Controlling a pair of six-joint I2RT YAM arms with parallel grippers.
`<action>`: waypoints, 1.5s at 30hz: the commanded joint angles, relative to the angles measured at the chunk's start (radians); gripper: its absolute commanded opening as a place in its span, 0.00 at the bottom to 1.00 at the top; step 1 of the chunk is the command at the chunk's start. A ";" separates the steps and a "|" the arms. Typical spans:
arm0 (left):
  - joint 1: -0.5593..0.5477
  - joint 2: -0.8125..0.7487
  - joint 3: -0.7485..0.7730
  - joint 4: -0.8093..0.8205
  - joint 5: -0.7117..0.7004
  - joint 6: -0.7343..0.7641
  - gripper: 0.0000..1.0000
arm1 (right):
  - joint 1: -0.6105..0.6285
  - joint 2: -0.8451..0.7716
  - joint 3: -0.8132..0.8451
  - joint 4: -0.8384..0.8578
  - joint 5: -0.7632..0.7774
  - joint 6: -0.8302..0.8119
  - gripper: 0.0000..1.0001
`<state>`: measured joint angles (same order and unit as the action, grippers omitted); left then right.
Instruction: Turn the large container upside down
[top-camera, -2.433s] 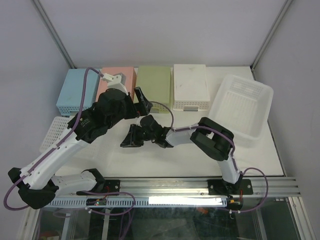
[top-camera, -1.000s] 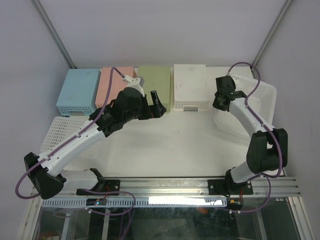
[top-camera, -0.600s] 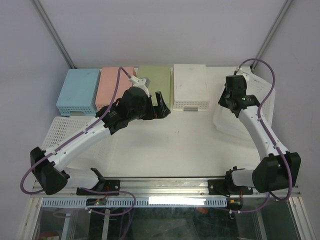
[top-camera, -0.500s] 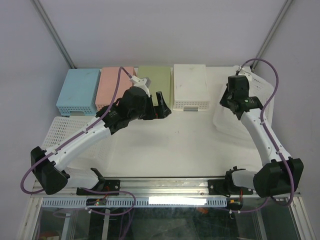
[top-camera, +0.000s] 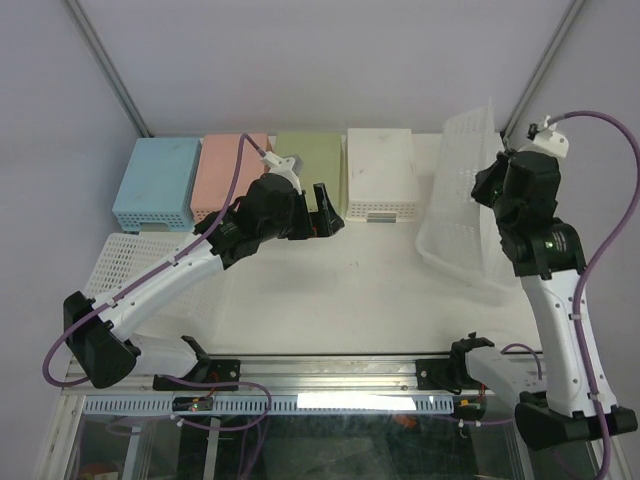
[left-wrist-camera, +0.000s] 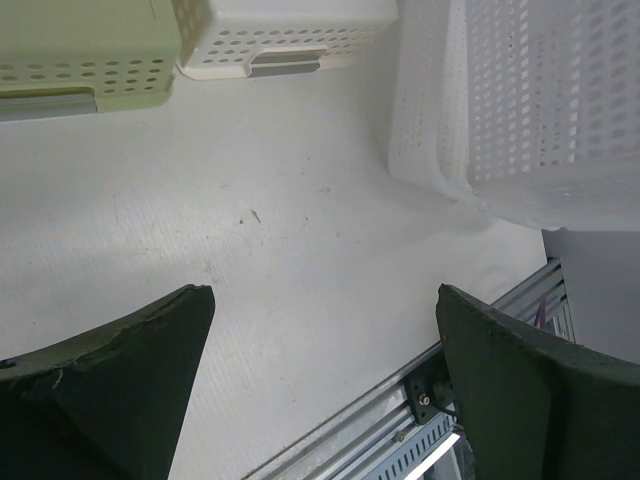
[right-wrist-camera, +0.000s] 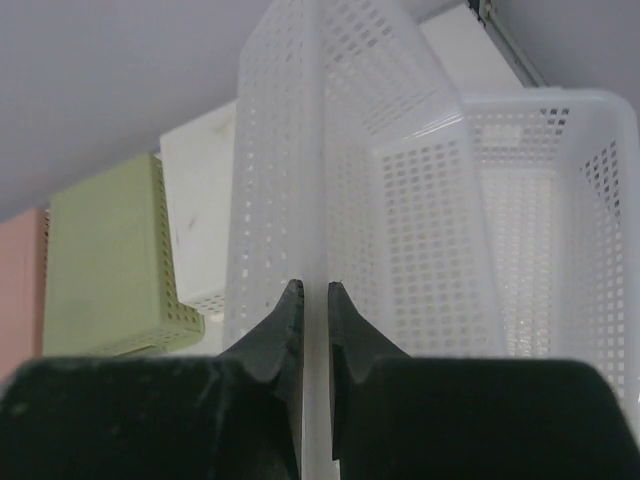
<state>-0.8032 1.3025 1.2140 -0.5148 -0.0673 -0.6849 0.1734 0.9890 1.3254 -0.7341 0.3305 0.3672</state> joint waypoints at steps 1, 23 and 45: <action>0.009 -0.015 0.003 0.057 0.028 0.005 0.99 | -0.004 -0.082 0.110 0.067 0.033 -0.023 0.00; 0.011 -0.299 0.033 0.041 -0.208 -0.003 0.99 | -0.005 -0.119 0.129 0.192 -0.684 0.186 0.00; 0.011 -0.301 0.045 0.029 -0.237 0.001 0.99 | -0.004 0.061 -0.481 0.427 -1.268 0.388 0.00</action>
<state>-0.8028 0.9863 1.2522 -0.5095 -0.2943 -0.6907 0.1734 1.0191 0.8421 -0.3412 -0.8364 0.8062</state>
